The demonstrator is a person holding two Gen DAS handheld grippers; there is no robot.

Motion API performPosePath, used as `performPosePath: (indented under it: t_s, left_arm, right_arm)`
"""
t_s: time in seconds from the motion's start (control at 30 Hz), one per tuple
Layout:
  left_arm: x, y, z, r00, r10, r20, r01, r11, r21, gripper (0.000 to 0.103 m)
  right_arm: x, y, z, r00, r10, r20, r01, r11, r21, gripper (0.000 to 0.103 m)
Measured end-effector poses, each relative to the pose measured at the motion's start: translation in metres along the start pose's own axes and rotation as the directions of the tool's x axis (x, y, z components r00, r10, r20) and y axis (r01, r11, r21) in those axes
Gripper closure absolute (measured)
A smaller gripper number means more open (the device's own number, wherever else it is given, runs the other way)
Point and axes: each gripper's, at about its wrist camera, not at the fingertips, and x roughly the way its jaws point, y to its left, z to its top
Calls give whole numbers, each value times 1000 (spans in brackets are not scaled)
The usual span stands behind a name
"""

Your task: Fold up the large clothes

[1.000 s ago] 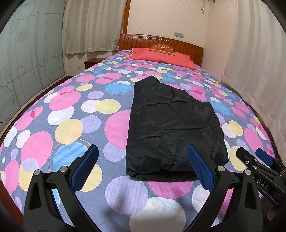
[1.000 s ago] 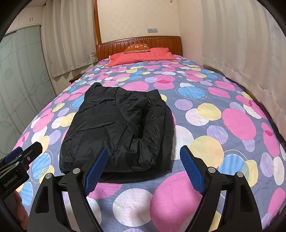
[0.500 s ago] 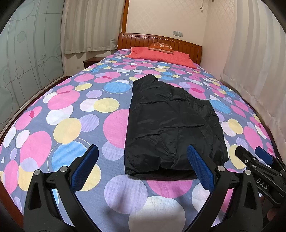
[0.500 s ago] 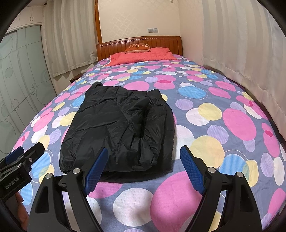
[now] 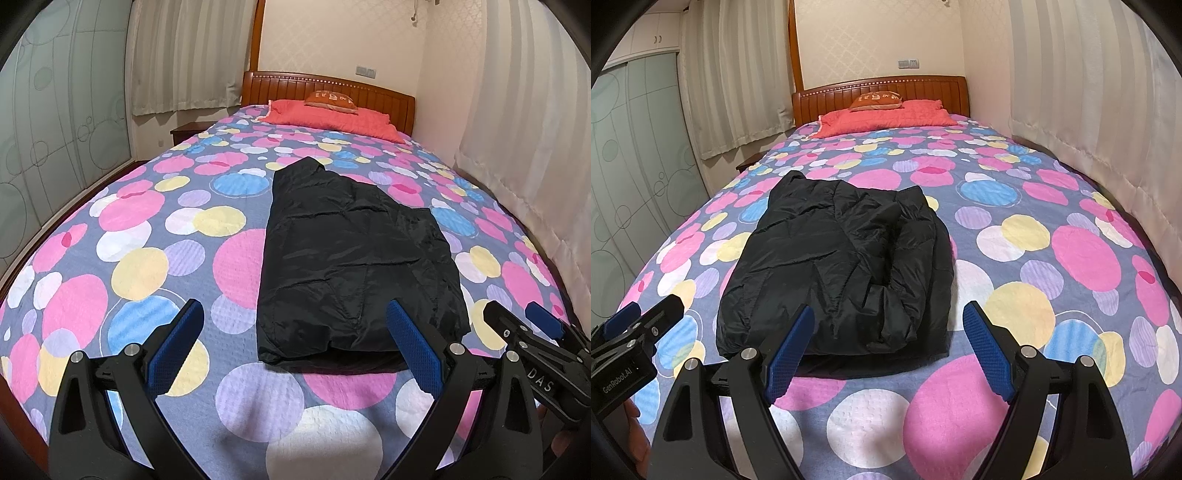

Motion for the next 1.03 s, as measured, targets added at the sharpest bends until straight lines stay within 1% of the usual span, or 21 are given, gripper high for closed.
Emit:
performPosePath:
  t_s: [0.13, 0.3, 0.33, 0.4, 0.43, 0.53, 0.57, 0.6, 0.7, 0.77, 0.83, 0.87, 0.93, 1.03]
  left_arm:
    - [-4, 2, 1, 1000, 8, 13, -8, 1000, 10, 4]
    - [-5, 4, 5, 1000, 1, 18, -1, 1000, 23, 4]
    - [-6, 5, 5, 1000, 0, 24, 0, 1000, 23, 4]
    - [-7, 6, 6, 999, 23, 39, -23, 1000, 17, 4]
    - [-8, 6, 7, 998, 30, 49, -30, 999, 15, 2]
    - [-7, 8, 8, 997, 18, 71, -19, 1000, 11, 2]
    - [-5, 9, 8, 998, 19, 65, -20, 1000, 13, 2]
    - [-1, 9, 8, 999, 28, 44, -29, 999, 18, 2]
    - [9, 12, 8, 1000, -12, 4, 12, 1000, 15, 2]
    - [12, 12, 8, 1000, -23, 9, 23, 1000, 14, 2]
    - [14, 12, 8, 999, -4, 32, 3, 1000, 27, 2]
    - [16, 13, 8, 999, -11, 38, 10, 999, 38, 2]
    - [25, 14, 9, 1000, -11, 17, 10, 998, 59, 2]
    - [43, 23, 9, 1000, 24, -19, -23, 998, 57, 2]
  right_arm:
    - [0, 0, 0, 1000, 0, 0, 0, 1000, 0, 22]
    - [0, 0, -1, 1000, 0, 0, 0, 1000, -1, 22]
    - [0, 1, -1, 1000, 0, 0, 0, 1000, -3, 22]
    - [0, 1, -2, 1000, 0, 0, 0, 1000, -1, 22]
    - [0, 1, -2, 1000, -1, 0, 1, 1000, 0, 22]
    - [1, 2, -2, 1000, 1, -5, -1, 1000, 2, 22]
    - [2, 3, -2, 1000, 1, -7, -1, 1000, 3, 22]
    - [2, 3, -3, 1000, 1, -9, -1, 1000, 4, 22]
    - [4, 5, -2, 1000, 5, -13, -5, 1000, 5, 22]
    - [6, 3, -2, 1000, 5, -19, -5, 1000, 6, 22]
    - [9, -2, -2, 1000, 7, -23, -7, 1000, 13, 22]
    - [10, -6, -1, 1000, 6, -24, -5, 1000, 20, 22]
    - [14, -14, 0, 1000, -4, -23, 5, 999, 33, 22]
    - [24, -35, 1, 999, -35, -32, 36, 998, 53, 22]
